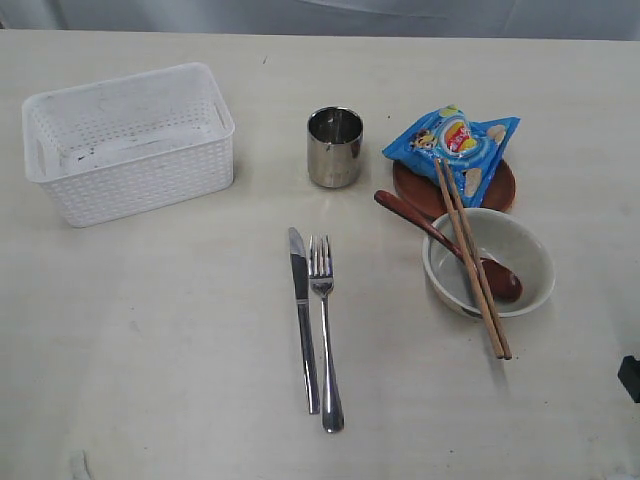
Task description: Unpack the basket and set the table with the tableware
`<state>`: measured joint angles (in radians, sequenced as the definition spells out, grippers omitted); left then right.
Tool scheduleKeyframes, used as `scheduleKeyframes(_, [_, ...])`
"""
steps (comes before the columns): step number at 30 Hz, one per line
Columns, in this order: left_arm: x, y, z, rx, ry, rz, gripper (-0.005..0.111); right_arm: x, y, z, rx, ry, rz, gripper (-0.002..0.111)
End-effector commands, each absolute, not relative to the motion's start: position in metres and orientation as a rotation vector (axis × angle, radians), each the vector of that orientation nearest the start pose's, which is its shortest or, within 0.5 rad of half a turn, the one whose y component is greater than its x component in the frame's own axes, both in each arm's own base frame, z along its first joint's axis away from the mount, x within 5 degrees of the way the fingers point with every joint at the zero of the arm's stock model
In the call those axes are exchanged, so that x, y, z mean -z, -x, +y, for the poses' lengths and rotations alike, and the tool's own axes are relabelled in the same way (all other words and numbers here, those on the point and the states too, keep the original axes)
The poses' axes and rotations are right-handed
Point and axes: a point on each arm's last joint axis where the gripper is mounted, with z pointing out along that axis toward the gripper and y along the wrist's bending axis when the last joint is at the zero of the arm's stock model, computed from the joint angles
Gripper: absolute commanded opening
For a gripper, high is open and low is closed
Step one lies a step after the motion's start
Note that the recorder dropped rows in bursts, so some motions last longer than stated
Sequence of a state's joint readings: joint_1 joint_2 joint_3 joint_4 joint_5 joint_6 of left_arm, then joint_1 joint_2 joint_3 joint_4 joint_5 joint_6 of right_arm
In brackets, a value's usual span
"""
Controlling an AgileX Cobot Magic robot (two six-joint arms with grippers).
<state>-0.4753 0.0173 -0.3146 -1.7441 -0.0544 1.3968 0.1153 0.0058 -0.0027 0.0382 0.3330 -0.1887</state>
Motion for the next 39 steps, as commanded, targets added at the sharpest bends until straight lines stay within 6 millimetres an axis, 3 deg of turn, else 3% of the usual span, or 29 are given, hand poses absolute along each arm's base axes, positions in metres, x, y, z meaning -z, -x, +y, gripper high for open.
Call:
scheduleKeyframes(1, [-0.314, -0.024, -0.012, 0.691, -0.047, 1.210, 0.000, -0.183, -0.053, 0.008, 0.008, 0.254, 1.797, -0.001])
scheduleKeyframes(6, [-0.314, -0.023, -0.013, 0.712, -0.049, 1.210, 0.000, -0.183, -0.053, 0.008, 0.008, 0.254, 1.797, -0.001])
scheduleKeyframes(11, [-0.305, -0.021, -0.024, 0.519, -0.346, 1.256, 0.000, -0.183, -0.053, 0.008, 0.008, 0.254, 1.797, -0.001])
scheduleKeyframes(13, [-0.297, -0.022, -0.025, 0.501, -0.370, 1.339, 0.000, -0.183, -0.053, 0.008, 0.008, 0.254, 1.797, -0.001])
scheduleKeyframes(19, [-0.282, -0.029, -0.017, 0.381, -0.334, 1.514, 0.000, -0.183, -0.053, 0.008, 0.008, 0.254, 1.797, -0.001])
scheduleKeyframes(27, [-0.275, -0.033, -0.011, 0.260, -0.280, 1.563, 0.000, -0.183, -0.053, 0.008, 0.008, 0.254, 1.797, -0.001])
scheduleKeyframes(39, [-0.201, -0.052, -0.008, 0.105, -0.150, 1.766, 0.000, -0.183, -0.053, 0.008, 0.008, 0.254, 1.797, -0.001])
